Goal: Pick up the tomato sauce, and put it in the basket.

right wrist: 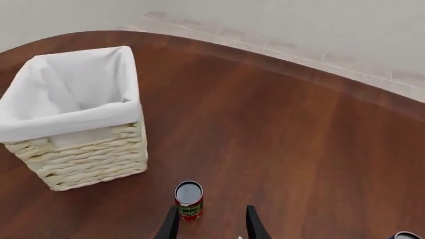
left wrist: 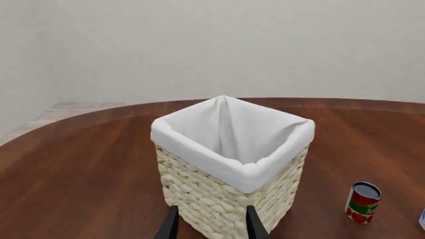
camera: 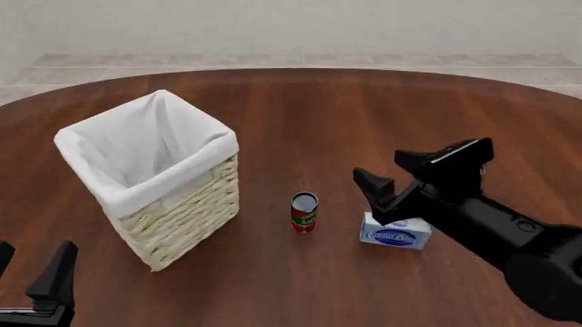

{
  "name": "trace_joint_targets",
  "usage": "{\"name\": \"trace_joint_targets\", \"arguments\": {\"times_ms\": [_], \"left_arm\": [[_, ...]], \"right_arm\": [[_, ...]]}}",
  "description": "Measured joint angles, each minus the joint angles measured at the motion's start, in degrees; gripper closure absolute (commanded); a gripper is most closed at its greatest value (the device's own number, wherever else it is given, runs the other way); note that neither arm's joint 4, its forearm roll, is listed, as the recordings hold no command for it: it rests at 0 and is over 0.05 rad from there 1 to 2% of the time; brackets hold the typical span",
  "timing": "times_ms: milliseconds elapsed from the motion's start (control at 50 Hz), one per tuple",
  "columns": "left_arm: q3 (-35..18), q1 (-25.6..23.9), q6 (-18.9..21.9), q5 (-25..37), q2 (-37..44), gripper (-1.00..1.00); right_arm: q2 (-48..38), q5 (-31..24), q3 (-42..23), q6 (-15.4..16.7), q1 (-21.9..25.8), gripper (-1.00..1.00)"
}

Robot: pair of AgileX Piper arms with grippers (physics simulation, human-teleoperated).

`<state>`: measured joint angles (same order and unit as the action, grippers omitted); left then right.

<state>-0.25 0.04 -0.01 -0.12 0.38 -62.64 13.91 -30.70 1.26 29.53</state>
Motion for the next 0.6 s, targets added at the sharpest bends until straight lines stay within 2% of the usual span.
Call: {"name": "trace_joint_targets", "arguments": {"times_ms": [600], "left_arm": [[0.0,0.0,0.0,0.0,0.0,-1.0]], "right_arm": [[-12.9,-5.8,-9.5,-0.1,5.4,-1.0]]}}
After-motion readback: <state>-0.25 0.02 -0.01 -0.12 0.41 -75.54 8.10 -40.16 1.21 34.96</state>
